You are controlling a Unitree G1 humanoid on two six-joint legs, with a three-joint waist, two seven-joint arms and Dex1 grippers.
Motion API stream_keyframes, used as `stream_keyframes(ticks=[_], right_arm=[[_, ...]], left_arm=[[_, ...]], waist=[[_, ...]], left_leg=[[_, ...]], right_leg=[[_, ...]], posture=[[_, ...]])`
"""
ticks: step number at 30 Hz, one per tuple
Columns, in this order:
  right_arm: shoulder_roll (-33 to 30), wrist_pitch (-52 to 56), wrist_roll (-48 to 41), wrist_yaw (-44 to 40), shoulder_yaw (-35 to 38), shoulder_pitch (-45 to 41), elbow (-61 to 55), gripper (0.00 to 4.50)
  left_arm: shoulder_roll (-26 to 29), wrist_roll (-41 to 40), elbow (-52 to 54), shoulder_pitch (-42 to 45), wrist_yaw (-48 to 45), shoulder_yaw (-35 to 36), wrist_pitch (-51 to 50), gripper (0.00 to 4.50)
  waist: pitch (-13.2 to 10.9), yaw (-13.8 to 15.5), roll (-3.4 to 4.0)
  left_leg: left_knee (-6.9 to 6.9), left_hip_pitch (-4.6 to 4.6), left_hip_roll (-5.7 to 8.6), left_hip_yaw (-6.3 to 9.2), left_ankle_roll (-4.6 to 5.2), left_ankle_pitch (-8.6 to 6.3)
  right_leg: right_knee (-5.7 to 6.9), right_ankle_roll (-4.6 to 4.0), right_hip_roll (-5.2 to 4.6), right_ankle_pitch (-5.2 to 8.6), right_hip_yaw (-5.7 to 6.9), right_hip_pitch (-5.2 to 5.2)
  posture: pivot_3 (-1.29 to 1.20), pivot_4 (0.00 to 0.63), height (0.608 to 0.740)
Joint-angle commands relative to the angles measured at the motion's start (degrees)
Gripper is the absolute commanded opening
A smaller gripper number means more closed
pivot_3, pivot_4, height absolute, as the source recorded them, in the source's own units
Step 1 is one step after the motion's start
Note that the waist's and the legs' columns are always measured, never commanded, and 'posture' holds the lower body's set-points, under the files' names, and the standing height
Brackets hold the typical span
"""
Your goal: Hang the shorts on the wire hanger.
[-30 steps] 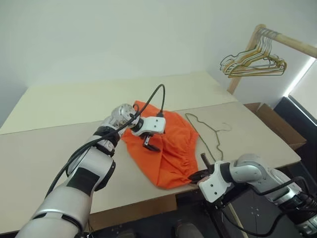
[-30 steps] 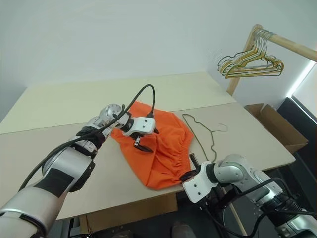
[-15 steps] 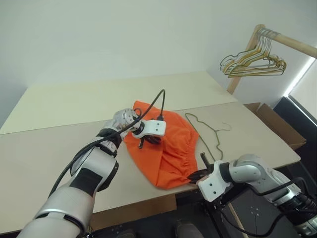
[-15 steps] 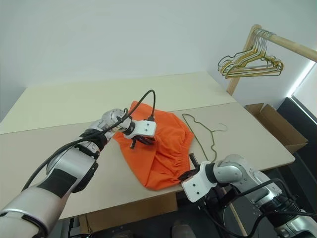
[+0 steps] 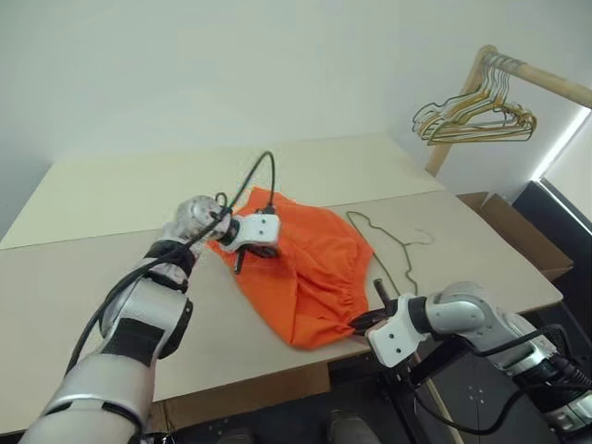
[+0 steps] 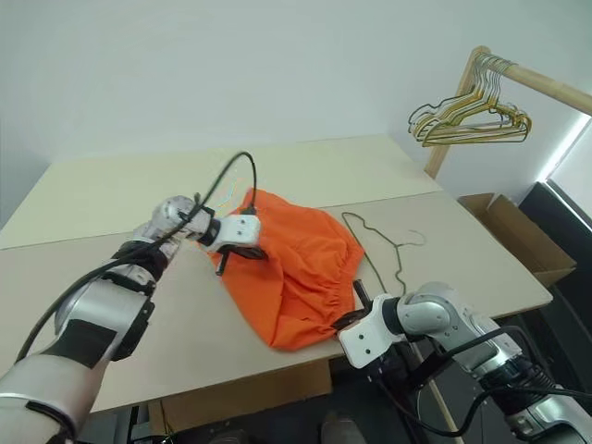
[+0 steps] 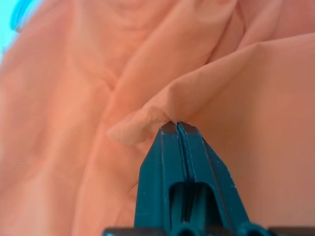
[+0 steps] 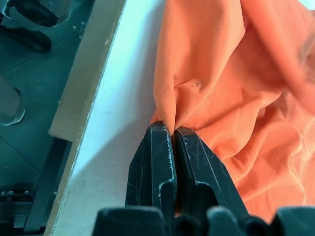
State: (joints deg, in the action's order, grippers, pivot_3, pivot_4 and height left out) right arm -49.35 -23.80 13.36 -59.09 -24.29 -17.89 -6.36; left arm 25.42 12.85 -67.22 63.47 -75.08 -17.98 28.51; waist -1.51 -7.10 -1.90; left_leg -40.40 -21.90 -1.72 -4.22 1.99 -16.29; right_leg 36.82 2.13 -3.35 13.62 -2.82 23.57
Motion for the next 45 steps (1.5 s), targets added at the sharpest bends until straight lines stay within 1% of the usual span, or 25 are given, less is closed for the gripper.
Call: stream_keyframes(ticks=[1,5,6,9,12,14,17,20,21,23,25,28,30,32,34,35,39,41,45], right_arm=[[0.28,-1.72,0.01,0.39,1.57,-1.63,0.36,0.0],[0.42,-2.54,0.24,0.5,1.61,-1.96,1.37,0.0],[0.44,-2.78,0.27,0.54,1.62,-2.07,1.66,0.0],[0.65,-3.46,0.44,0.78,1.66,-2.55,2.71,0.0],[1.04,-4.16,0.74,1.06,1.66,-3.31,3.93,0.0],[1.31,-4.7,0.91,1.17,1.63,-3.68,4.75,0.0],[1.97,-5.25,1.14,1.49,1.65,-4.42,6.01,0.0],[2.63,-5.39,1.64,2.0,1.88,-5.33,7.28,0.0],[2.75,-5.34,1.66,2.07,2.03,-5.61,7.62,0.0],[2.79,-5.46,1.69,2.17,2.23,-6.04,8.1,0.0],[2.64,-5.71,1.57,2.23,2.37,-6.16,8.44,0.0],[2.57,-5.44,1.06,2.19,2.6,-6.12,8.44,0.0],[2.6,-5.16,0.86,2.16,2.68,-5.97,8.2,0.0],[2.78,-4.81,0.74,2.23,2.67,-5.73,7.93,0.0],[2.97,-4.41,0.71,2.26,2.65,-5.56,7.56,0.0],[3.08,-4.14,0.65,2.29,2.69,-5.46,7.31,0.0],[3.23,-3.24,0.5,2.4,2.9,-5.04,6.45,0.0],[3.17,-2.84,0.55,2.48,3.03,-4.78,6.08,0.0],[2.95,-2.15,0.63,2.61,3.38,-4.49,5.5,0.0]], left_arm=[[3.66,-6.1,7.54,-1.36,-4.1,4.78,-0.28,0.03],[11.89,-16.31,27.21,-11.07,-14.54,9.34,-10.06,0.03],[15.11,-19.03,33.47,-14.82,-16.06,9.37,-12.38,0.03],[25.32,-25.31,49.19,-26.29,-17.42,9.35,-17.6,0.03],[32.28,-26.72,58.52,-36.93,-17.41,12.48,-18.75,0.03],[34.75,-25.94,61.44,-42.0,-14.76,14.83,-19.55,0.03],[35.81,-22.31,63.54,-47.89,-8.33,17.04,-19.85,0.03],[37.14,-20.78,66.7,-53.82,-6.09,18.38,-19.64,0.03],[37.94,-21.65,68.1,-55.86,-6.75,19.0,-20.26,0.41],[39.94,-23.71,70.13,-59.15,-8.84,20.48,-20.72,0.9],[42.3,-25.13,70.84,-61.39,-10.7,22.14,-20.32,1.58],[44.42,-26.6,70.47,-62.01,-12.34,23.97,-19.55,2.56],[44.01,-27.9,71.31,-60.68,-11.94,24.34,-20.67,3.18],[42.2,-27.78,73.3,-59.03,-9.53,23.64,-21.27,3.76],[39.23,-23.7,75.07,-57.66,-4.09,22.32,-20.32,4.41],[37.95,-21.7,75.8,-57.02,-1.79,21.46,-20.66,4.48],[33.36,-13.59,76.87,-55.72,6.03,17.53,-20.77,4.48],[32.86,-9.63,76.29,-55.88,7.61,15.2,-19.79,4.48],[33.51,-4.96,75.14,-56.77,8.62,11.86,-17.61,4.48]], waist=[[0.0,-0.06,0.0],[0.01,-0.43,0.02],[0.01,-0.48,0.03],[0.02,-1.17,0.05],[0.02,-0.76,0.05],[0.02,0.33,0.05],[0.02,1.58,0.05],[0.02,2.11,0.05],[0.02,2.23,0.05],[0.02,2.52,0.05],[0.02,2.95,0.05],[0.0,3.27,0.08],[-0.01,3.47,0.1],[-0.01,3.65,0.1],[-0.01,3.74,0.1],[-0.01,3.76,0.09],[-0.01,3.49,0.09],[-0.01,3.2,0.09],[-0.01,3.02,0.09]], left_leg=[[0.0,0.01,0.0,0.0,0.0,0.0],[0.01,0.02,-0.06,-0.03,0.0,0.0],[0.02,0.02,-0.12,-0.04,0.0,0.0],[0.03,-0.03,-0.2,-0.09,0.0,0.0],[0.02,-0.07,-0.21,-0.13,0.0,0.0],[0.01,0.02,-0.2,-0.19,0.0,0.0],[0.0,0.24,-0.2,-0.33,0.0,0.0],[0.07,0.5,-0.2,-0.54,0.05,-0.03],[0.08,0.52,-0.22,-0.6,0.07,-0.04],[0.1,0.53,-0.22,-0.67,0.09,-0.06],[0.12,0.53,-0.23,-0.75,0.09,-0.07],[0.12,0.6,-0.24,-0.88,0.09,-0.06],[0.13,0.65,-0.23,-0.93,0.09,-0.06],[0.12,0.66,-0.23,-0.97,0.09,-0.06],[0.12,0.66,-0.21,-1.0,0.09,-0.07],[0.12,0.66,-0.21,-1.0,0.09,-0.07],[0.16,0.74,-0.16,-1.06,0.1,-0.07],[0.17,0.76,-0.15,-1.06,0.1,-0.07],[0.2,0.79,-0.18,-1.07,0.1,-0.07]], right_leg=[[0.01,0.0,0.0,0.0,0.0,0.0],[0.19,0.0,0.0,0.0,-0.07,0.1],[0.25,-0.01,0.0,0.0,-0.12,0.14],[0.37,-0.01,0.0,-0.01,-0.31,0.36],[0.41,0.01,-0.08,-0.03,-0.34,0.44],[0.4,0.04,-0.13,-0.04,-0.36,0.33],[0.36,0.05,-0.15,-0.06,-0.4,0.17],[0.3,0.06,-0.14,-0.05,-0.49,0.0],[0.29,0.05,-0.13,-0.05,-0.51,0.0],[0.29,0.04,-0.13,-0.05,-0.55,0.03],[0.3,0.03,-0.13,-0.05,-0.58,0.09],[0.31,-0.02,-0.12,-0.03,-0.59,0.1],[0.3,-0.03,-0.13,-0.01,-0.6,0.05],[0.27,-0.02,-0.14,-0.01,-0.6,0.02],[0.26,-0.01,-0.14,-0.01,-0.6,-0.01],[0.26,-0.01,-0.13,-0.02,-0.61,-0.02],[0.27,0.0,-0.07,-0.04,-0.67,-0.08],[0.26,-0.01,-0.05,-0.04,-0.69,-0.09],[0.26,-0.01,-0.05,-0.04,-0.76,-0.09]], posture=[[-0.13,0.0,0.74],[-0.1,0.0,0.74],[-0.1,0.0,0.74],[-0.08,0.0,0.74],[-0.07,0.0,0.74],[-0.06,0.0,0.74],[-0.05,0.0,0.74],[-0.04,0.0,0.74],[-0.04,0.0,0.74],[-0.04,0.0,0.74],[-0.04,0.0,0.74],[-0.03,0.0,0.74],[-0.03,0.0,0.74],[-0.04,0.0,0.74],[-0.04,0.0,0.74],[-0.04,0.0,0.74],[-0.05,0.0,0.74],[-0.06,0.0,0.74],[-0.07,0.0,0.74]])
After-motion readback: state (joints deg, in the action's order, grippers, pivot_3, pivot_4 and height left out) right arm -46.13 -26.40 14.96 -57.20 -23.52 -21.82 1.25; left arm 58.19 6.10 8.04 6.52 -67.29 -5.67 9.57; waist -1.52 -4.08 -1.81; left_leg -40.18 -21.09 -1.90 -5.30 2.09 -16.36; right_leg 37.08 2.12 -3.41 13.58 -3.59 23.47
